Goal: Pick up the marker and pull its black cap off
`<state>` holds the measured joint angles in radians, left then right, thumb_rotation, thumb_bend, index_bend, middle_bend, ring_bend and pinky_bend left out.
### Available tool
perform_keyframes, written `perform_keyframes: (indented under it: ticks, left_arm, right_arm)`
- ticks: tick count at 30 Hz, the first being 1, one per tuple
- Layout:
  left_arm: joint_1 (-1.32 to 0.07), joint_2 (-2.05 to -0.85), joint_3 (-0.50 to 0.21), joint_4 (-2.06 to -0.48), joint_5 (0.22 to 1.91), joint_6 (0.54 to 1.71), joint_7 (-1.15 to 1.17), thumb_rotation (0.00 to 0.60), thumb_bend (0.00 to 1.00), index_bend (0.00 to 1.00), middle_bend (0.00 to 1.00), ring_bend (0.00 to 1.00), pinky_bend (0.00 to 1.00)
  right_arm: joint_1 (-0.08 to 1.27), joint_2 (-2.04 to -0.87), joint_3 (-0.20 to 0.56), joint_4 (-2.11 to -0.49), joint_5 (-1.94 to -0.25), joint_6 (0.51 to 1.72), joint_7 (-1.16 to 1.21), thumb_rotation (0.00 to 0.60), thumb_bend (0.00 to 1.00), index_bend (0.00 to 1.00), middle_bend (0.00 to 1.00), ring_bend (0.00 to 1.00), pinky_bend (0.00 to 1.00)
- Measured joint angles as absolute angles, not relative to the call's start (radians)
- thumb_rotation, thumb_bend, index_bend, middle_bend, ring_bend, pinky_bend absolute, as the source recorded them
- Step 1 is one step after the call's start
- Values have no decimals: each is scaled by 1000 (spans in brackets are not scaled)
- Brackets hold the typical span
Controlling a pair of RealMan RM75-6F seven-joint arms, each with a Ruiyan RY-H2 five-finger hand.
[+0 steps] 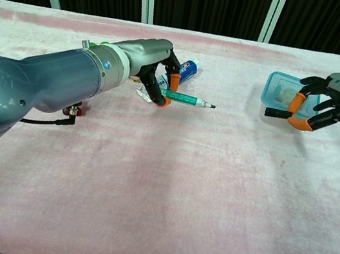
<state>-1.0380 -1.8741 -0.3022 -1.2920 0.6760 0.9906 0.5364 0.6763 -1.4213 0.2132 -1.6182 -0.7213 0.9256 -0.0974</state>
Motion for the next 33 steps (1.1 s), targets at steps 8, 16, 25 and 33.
perform_keyframes:
  ticks: [8, 16, 25, 33]
  left_arm:
    - [-1033, -1891, -283, -1265, 694, 960, 530, 600, 175, 319, 243, 0, 0]
    - [-1043, -1852, -283, -1308, 641, 929, 587, 600, 30, 166, 157, 0, 0]
    - [-1039, -1805, -310, -1361, 630, 937, 577, 600, 30, 165, 149, 0, 0]
    - [-1006, -1644, -316, -1505, 688, 921, 545, 600, 51, 165, 152, 0, 0]
  right_arm:
    - [680, -1447, 190, -1589, -729, 910, -128, 600, 110, 304, 0, 0, 150]
    - [685, -1424, 202, -1614, -739, 893, -125, 600, 0, 58, 0, 0, 150]
    - [667, -1364, 231, -1670, -779, 926, -98, 600, 0, 52, 0, 0, 150]
    - [598, -1183, 245, -1759, -898, 991, -60, 600, 19, 48, 0, 0, 150]
